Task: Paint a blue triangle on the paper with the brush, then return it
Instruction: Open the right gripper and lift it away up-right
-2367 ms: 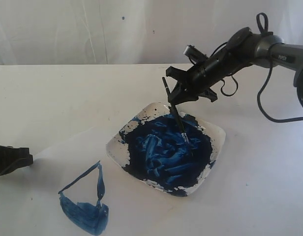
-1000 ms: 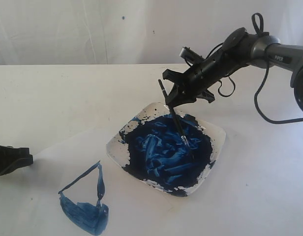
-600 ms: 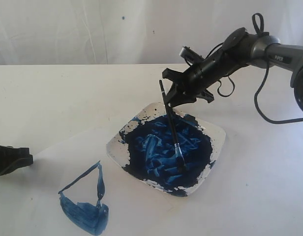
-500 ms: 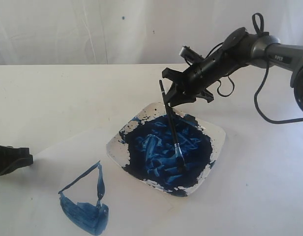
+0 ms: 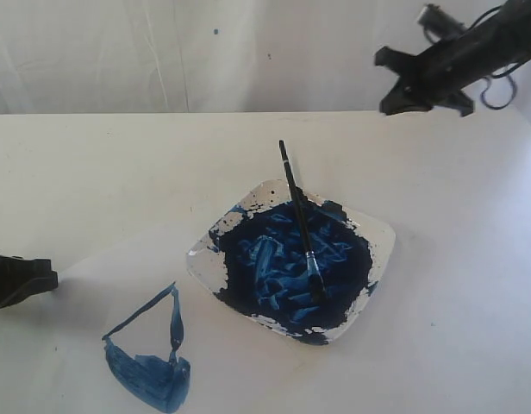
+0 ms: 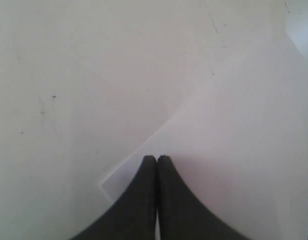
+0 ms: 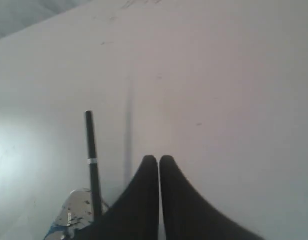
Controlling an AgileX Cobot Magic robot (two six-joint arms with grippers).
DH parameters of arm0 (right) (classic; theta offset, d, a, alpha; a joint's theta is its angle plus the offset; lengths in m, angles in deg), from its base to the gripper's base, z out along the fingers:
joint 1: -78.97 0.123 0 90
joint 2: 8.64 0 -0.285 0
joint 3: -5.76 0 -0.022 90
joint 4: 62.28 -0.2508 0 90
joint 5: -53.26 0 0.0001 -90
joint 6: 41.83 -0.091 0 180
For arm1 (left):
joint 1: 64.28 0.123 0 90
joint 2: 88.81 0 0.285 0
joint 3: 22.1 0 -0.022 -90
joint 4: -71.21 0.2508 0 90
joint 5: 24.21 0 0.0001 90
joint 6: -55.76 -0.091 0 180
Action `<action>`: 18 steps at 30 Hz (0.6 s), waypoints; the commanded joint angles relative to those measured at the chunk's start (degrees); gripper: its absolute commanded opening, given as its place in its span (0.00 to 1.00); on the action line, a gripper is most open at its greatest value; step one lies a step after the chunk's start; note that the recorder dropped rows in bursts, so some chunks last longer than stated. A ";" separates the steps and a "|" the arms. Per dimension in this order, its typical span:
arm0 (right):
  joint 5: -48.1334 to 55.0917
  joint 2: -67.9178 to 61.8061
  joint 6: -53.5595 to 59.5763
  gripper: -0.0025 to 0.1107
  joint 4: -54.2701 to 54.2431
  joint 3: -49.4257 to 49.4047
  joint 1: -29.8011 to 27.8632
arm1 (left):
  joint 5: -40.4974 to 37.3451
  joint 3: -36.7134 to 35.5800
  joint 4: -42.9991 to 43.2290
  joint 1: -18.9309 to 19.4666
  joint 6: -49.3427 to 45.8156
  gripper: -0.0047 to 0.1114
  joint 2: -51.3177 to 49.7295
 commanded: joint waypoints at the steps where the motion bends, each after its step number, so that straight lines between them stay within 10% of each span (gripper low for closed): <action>1: 3.02 5.65 -0.96 0.02 5.82 0.14 -6.11 | -7.33 -0.28 0.52 0.00 -0.34 0.04 -0.57; 18: -2.85 46.66 8.86 0.02 -2.18 -14.37 -19.99 | -7.33 -0.28 0.52 0.00 -0.34 0.04 -0.57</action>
